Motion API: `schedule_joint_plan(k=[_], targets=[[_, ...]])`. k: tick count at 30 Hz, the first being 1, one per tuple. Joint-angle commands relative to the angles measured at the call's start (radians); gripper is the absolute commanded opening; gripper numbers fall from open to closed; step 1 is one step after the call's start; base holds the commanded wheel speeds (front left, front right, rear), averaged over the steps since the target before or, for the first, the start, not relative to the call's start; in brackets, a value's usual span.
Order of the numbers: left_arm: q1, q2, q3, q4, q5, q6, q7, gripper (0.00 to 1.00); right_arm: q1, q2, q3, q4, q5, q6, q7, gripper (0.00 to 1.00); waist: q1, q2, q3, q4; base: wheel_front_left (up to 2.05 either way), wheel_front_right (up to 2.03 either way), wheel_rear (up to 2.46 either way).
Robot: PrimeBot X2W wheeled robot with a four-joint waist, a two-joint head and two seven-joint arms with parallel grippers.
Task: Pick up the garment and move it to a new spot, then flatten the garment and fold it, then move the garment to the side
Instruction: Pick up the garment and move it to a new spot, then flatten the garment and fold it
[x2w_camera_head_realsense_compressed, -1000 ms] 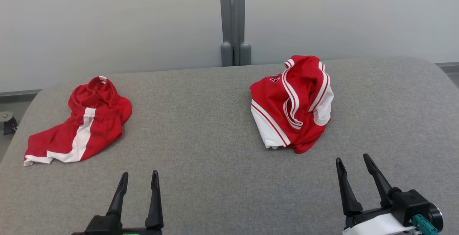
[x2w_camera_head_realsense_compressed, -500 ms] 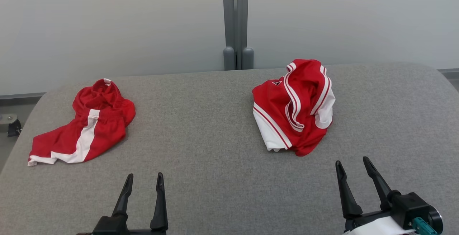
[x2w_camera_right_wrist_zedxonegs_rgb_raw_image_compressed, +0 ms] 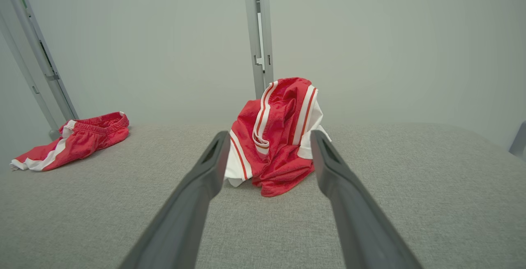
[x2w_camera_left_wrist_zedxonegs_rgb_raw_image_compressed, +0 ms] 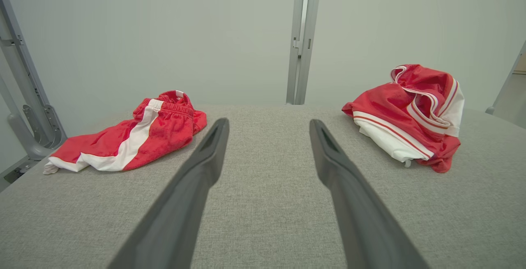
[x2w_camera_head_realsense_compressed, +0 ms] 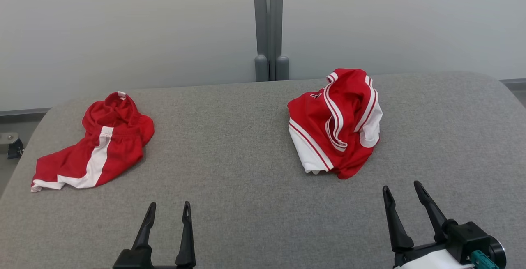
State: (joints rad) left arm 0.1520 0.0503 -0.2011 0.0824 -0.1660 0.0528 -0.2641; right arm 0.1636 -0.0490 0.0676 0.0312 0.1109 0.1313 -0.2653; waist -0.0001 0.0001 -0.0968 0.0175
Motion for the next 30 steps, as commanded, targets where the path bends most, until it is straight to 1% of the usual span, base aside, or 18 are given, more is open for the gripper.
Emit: schedule_joint_plan(k=[1, 14, 24, 28, 30], targets=[[0.013, 0.0, 0.0, 0.003, 0.008, 0.001, 0.0, 1.0, 0.016, -0.003, -0.003, -0.004, 0.002, -0.001, 0.002, 1.0, 0.0001, -0.0001, 0.0, 0.001, 0.0, 0.0, 0.0], [0.022, 0.0, -0.01, 0.004, 0.025, 0.003, 0.0, 1.0, 0.015, -0.003, 0.007, -0.003, 0.008, -0.001, 0.002, 1.0, 0.0001, -0.0001, 0.001, -0.007, 0.0, 0.0, 0.0], [0.014, 0.0, -0.013, 0.008, 0.027, 0.002, 0.0, 1.0, 0.003, -0.002, 0.004, -0.008, 0.012, -0.001, 0.002, 1.0, 0.0001, -0.0001, 0.016, -0.029, 0.0, 0.0, 0.0], [-0.005, 0.0, -0.026, 0.014, 0.03, -0.013, 0.0, 1.0, -0.008, -0.003, 0.007, -0.01, 0.003, -0.001, 0.002, 1.0, 0.0001, -0.0001, 0.031, -0.052, 0.0, 0.0, 0.0], [-0.018, 0.0, -0.043, 0.025, 0.037, -0.027, 0.0, 1.0, -0.016, -0.003, 0.006, -0.01, 0.002, -0.001, 0.002, 1.0, 0.0001, -0.0001, 0.043, -0.071, 0.0, 0.0, 0.0]])
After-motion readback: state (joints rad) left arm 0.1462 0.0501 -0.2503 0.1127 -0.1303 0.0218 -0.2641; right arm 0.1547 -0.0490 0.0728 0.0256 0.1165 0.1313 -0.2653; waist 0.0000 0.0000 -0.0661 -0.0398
